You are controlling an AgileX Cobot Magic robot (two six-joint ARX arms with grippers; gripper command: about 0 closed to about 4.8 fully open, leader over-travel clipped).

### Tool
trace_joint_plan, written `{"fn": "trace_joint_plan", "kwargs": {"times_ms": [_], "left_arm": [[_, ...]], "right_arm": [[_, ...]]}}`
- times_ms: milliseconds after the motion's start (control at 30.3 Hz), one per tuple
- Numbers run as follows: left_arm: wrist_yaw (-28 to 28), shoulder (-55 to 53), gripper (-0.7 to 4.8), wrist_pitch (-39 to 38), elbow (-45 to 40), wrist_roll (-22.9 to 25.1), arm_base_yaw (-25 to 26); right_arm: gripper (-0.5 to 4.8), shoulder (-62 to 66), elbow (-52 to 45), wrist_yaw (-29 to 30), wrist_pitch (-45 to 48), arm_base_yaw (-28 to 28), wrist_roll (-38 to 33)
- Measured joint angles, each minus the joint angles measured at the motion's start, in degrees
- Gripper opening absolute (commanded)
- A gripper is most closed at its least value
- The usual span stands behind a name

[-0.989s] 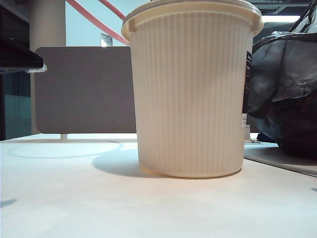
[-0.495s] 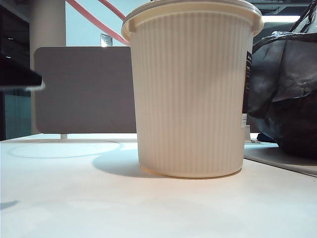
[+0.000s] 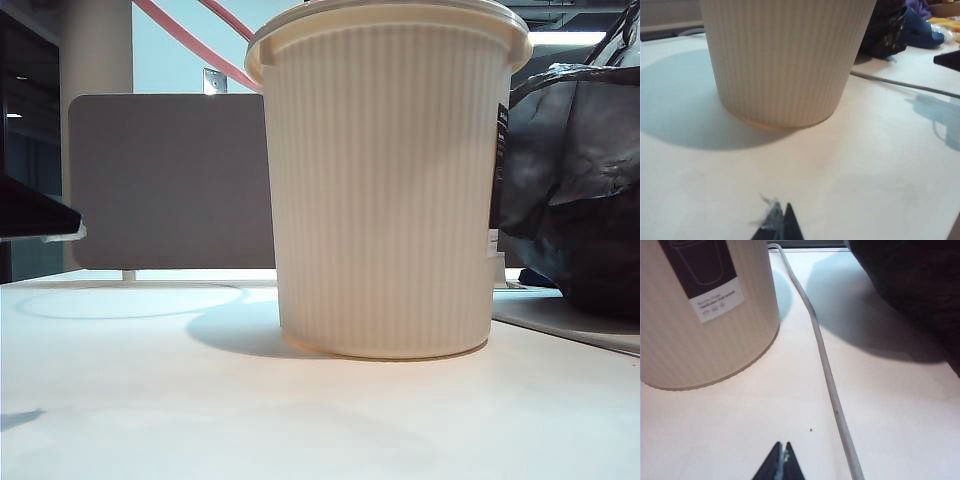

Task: Open the ring lid of the trash can, pull out the black garbage bag inside, and place it on the table.

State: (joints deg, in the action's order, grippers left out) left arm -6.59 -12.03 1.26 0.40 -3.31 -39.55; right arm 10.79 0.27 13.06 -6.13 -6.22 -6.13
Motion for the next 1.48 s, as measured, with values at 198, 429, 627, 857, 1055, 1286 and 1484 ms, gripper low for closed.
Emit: {"fn": "trace_joint_plan", "kwargs": {"times_ms": [198,429,627,857,1055,1286,1484], "left_arm": [[1.7,0.0,-0.06,0.2,0.0,0.0,0.0],[3.0,0.0,-0.06,-0.4,0.0,-0.2,0.0],[3.1,0.0,-0.06,-0.4,0.0,-0.2,0.0],[3.1,0.0,-0.06,-0.4,0.0,-0.2,0.0],[3.1,0.0,-0.06,-0.4,0.0,-0.2,0.0],[1.4,3.0,-0.06,-0.7,0.0,-0.2,6.5],[1.3,7.5,-0.06,-1.0,0.0,-0.2,18.2]], "right_arm": [[-0.01,0.0,0.0,0.0,0.0,0.0,0.0],[-0.01,0.0,0.0,0.0,0.0,0.0,0.0],[-0.01,0.0,0.0,0.0,0.0,0.0,0.0],[-0.01,0.0,0.0,0.0,0.0,0.0,0.0],[-0.01,0.0,0.0,0.0,0.0,0.0,0.0],[-0.01,0.0,0.0,0.0,0.0,0.0,0.0],[-0.01,0.0,0.0,0.0,0.0,0.0,0.0]]}}
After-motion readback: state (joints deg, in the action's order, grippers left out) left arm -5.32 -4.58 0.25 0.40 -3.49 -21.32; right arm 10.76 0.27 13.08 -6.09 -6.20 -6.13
